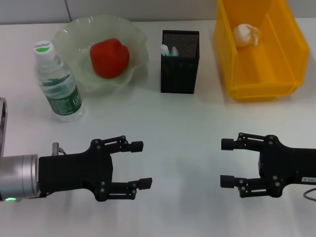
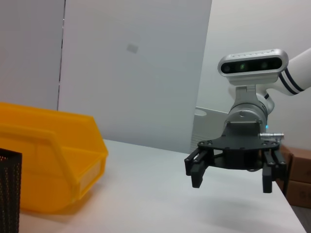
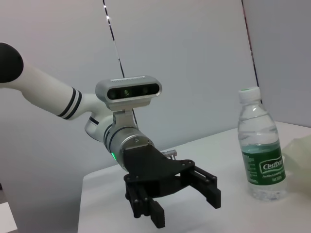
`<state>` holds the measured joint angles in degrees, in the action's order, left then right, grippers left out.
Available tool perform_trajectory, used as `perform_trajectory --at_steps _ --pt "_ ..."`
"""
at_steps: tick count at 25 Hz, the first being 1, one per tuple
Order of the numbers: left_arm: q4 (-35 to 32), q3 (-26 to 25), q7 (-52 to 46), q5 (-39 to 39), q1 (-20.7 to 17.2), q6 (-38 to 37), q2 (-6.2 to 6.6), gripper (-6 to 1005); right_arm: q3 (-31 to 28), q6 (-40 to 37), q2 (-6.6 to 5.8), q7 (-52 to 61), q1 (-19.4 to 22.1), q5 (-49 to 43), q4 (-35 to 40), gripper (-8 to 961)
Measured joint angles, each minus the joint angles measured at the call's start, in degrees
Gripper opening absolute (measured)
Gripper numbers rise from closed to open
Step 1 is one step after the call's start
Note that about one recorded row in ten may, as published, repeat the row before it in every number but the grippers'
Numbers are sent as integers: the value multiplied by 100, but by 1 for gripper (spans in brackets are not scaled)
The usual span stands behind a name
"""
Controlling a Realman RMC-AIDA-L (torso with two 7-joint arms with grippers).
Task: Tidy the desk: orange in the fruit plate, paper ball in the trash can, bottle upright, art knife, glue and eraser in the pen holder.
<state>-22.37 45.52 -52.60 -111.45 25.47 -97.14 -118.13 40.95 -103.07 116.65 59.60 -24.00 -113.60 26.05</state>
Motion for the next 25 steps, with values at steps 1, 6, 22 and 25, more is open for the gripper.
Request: perform_trajectory --at_steps 1,6,22,25 --pt "0 0 2 -1 3 5 -2 811 -2 0 0 1 -6 -1 -14 820" --pt "-4 -3 44 -1 22 15 -9 811 -9 0 -2 0 -27 -3 -23 820" --pt "-4 1 57 -27 17 6 -10 811 1 -90 -2 15 -79 -31 -22 820" --pt "-4 1 58 -34 32 4 -4 811 1 -95 -2 12 -87 -31 -22 820"
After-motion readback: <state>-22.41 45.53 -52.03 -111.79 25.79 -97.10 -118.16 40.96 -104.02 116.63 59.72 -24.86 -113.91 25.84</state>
